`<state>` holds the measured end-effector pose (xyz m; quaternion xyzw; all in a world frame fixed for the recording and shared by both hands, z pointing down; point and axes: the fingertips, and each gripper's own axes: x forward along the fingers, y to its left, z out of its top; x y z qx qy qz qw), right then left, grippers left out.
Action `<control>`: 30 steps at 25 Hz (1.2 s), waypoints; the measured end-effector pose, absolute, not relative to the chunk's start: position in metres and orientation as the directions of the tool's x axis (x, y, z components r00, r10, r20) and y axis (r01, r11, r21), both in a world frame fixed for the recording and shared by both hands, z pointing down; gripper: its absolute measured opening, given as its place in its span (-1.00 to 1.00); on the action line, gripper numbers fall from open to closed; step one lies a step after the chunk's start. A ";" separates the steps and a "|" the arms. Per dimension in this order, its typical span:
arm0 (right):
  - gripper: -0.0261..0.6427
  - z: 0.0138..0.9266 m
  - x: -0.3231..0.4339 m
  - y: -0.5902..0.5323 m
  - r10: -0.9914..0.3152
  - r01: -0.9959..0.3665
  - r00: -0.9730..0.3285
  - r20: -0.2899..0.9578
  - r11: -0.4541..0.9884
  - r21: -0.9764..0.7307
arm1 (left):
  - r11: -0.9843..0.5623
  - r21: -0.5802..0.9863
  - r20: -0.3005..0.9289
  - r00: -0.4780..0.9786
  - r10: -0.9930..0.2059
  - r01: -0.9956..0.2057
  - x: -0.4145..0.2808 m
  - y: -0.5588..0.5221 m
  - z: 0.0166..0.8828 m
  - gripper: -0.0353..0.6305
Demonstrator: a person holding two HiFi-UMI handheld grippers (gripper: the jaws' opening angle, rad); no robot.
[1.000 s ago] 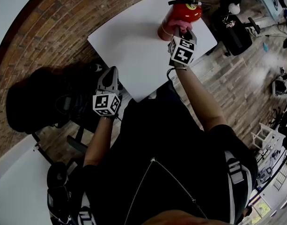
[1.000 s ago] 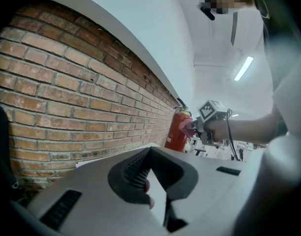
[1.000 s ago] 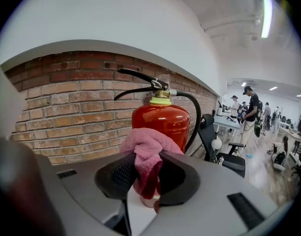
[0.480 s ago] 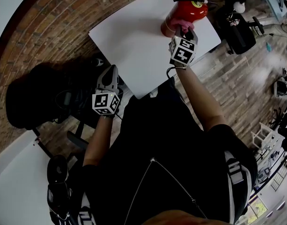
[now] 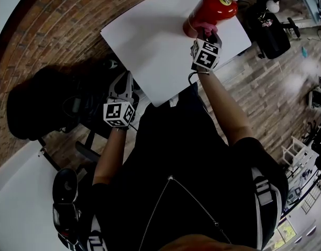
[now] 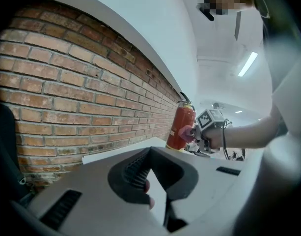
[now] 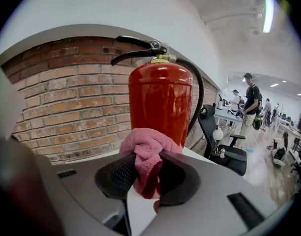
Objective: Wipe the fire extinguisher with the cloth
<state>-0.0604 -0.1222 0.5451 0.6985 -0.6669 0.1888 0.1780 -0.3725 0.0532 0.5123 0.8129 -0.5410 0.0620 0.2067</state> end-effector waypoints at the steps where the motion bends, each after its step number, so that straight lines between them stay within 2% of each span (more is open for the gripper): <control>1: -0.58 0.550 -0.060 -0.122 -0.860 -0.999 0.036 0.508 -0.047 -0.008 | -0.329 0.267 0.327 0.407 -0.853 -0.906 -0.372 0.054 0.513 -0.84; 30: -0.58 0.665 -0.057 -0.123 -0.753 -0.999 0.002 0.658 -0.027 -0.029 | -0.296 0.259 0.377 0.378 -0.845 -0.919 -0.384 0.067 0.528 -0.84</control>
